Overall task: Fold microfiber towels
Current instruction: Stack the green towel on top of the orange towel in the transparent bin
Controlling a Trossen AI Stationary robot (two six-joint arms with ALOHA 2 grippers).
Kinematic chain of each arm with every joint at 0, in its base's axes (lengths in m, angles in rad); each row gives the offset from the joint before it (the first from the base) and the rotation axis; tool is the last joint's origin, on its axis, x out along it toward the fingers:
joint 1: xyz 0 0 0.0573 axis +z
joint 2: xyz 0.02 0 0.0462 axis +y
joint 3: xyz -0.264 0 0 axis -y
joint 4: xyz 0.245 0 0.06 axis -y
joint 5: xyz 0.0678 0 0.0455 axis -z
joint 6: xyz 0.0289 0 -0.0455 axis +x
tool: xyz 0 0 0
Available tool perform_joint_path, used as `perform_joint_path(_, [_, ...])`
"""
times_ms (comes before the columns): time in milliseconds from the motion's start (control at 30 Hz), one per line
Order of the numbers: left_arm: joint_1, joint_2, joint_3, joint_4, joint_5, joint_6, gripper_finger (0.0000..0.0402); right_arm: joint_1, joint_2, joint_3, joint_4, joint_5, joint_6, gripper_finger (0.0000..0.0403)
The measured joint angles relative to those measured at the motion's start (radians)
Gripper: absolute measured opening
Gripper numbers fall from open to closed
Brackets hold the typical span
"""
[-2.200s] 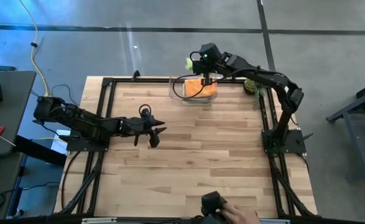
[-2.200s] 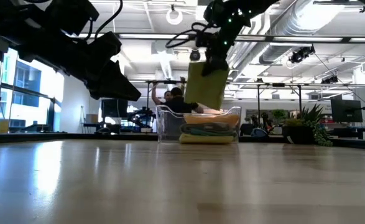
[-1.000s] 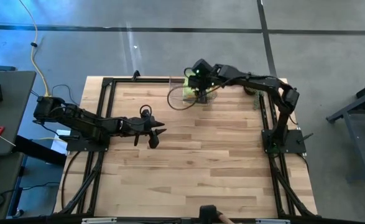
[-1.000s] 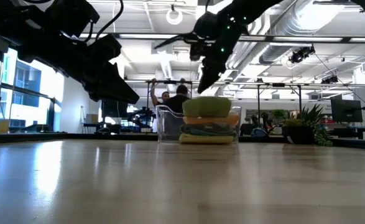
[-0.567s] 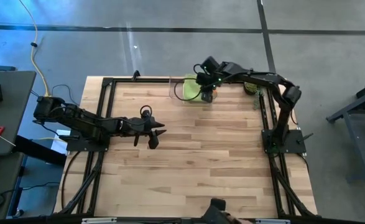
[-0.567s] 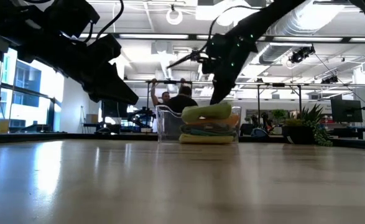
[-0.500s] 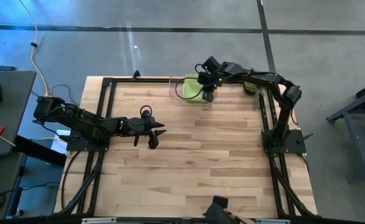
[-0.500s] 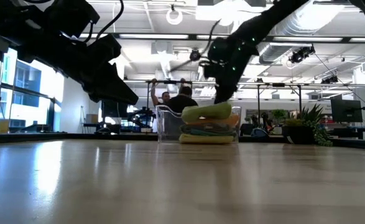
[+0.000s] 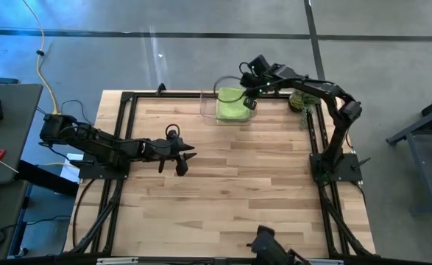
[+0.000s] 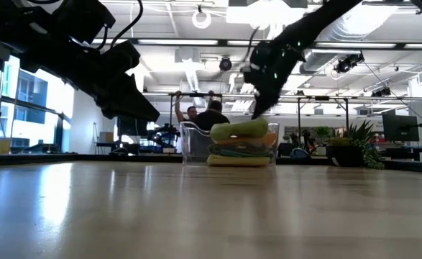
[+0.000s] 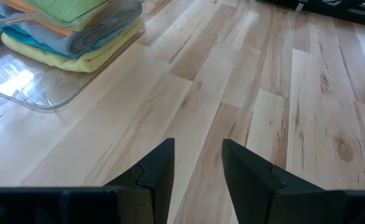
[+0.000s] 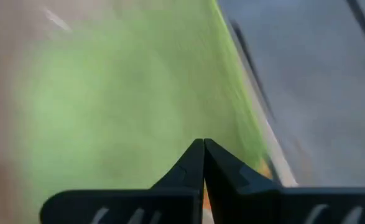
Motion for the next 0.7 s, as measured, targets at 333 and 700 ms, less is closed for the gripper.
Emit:
perform_joint_path(333, [0.0,0.0,0.0,0.0,-0.008,0.0,0.0122,0.066,0.019,-0.045,0.001,-0.168,0.017,0.0])
perform_joint_path(700, [0.0,0.0,0.0,-0.026,-0.007,-0.019,0.0122,0.029,0.049,-0.046,0.05,-0.032,-0.027,0.0])
